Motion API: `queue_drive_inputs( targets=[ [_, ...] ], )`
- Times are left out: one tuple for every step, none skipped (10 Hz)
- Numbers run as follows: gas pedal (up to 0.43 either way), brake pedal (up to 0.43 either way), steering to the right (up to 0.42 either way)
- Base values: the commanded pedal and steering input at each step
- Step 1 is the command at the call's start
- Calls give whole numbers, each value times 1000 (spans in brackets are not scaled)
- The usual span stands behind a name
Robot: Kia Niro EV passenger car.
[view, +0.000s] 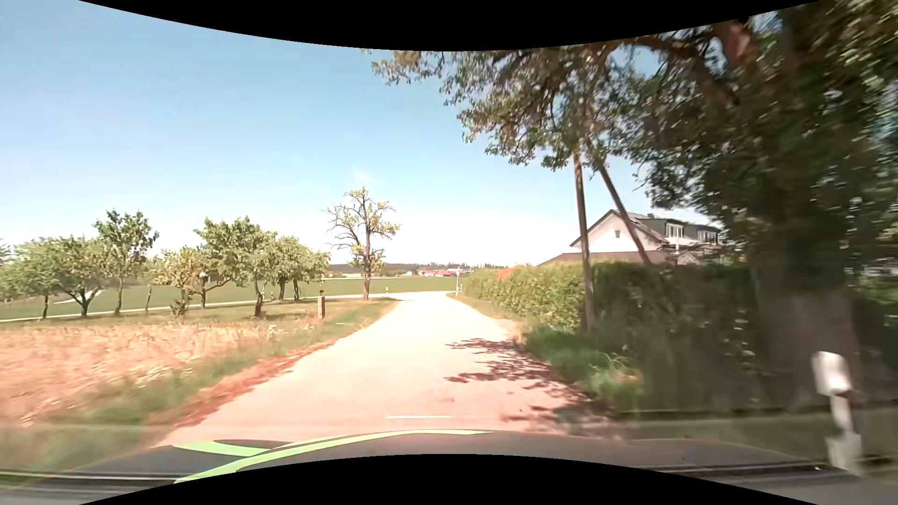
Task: Follow the waypoints while adhering to traffic rules and regulations
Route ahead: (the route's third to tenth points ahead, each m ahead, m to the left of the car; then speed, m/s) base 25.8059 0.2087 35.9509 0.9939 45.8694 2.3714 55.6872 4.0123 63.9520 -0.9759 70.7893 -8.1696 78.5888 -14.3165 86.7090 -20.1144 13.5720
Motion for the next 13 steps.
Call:
queue_drive_inputs(
  targets=[
    [0,24,-2],
    [0,37,-2],
    [0,55,-3],
    [0,67,-4],
    [0,79,-6],
    [0,91,-7],
    [0,98,-7],
    [0,110,-7],
    [0,116,-7],
    [0,128,-8],
    [0,140,-9],
    [0,152,-11],
    [0,171,-13]
  ],
)
